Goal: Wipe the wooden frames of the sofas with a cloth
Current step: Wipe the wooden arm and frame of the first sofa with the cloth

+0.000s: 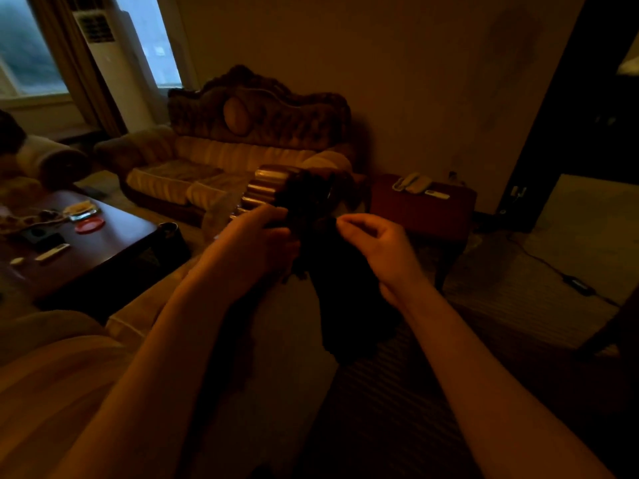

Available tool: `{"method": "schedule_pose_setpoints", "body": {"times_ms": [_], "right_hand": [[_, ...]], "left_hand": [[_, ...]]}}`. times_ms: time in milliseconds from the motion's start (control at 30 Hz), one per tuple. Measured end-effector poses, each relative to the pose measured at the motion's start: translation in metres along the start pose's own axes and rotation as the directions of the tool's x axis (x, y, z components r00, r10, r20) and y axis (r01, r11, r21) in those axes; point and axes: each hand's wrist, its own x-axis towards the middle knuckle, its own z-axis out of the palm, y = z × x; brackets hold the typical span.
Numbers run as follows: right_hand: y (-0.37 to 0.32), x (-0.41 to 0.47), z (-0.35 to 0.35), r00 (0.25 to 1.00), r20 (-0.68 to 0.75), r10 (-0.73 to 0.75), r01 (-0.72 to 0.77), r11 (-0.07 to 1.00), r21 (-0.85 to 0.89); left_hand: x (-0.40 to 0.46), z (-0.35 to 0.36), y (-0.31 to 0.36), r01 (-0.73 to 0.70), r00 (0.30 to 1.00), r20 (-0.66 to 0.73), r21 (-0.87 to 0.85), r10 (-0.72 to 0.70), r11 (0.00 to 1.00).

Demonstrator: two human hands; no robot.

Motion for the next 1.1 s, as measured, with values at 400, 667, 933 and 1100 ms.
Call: {"method": "schedule_pose_setpoints", "body": {"times_ms": [400,667,933,1100], "right_hand": [[-0.060,0.170,0.165,0.991,0.093,-0.097,0.080,0.981,0.179],[0.031,0.248,0.118,0.980,-0.020,-0.196,0.078,0.479,-0.874],[0.034,0.269,0.119,0.999,0.030,-0.027,0.039,0.392,-0.919],[0.040,0.300,0.122,0.957,-0.022,0.288,-0.107,0.282,-0.953]], "left_hand": [[0.091,-0.130,0.067,-0.270,0.961,0.085,0.078,0.264,0.960],[0.216,-0.201,0.028,-0.158,0.859,-0.406,0.370,0.312,0.915],[0.250,-0.149,-0.011,0.001,0.980,0.197,0.150,-0.031,0.989],[0.249,-0.153,-0.025,-0.037,0.978,0.210,0.101,0.015,0.994]]}}
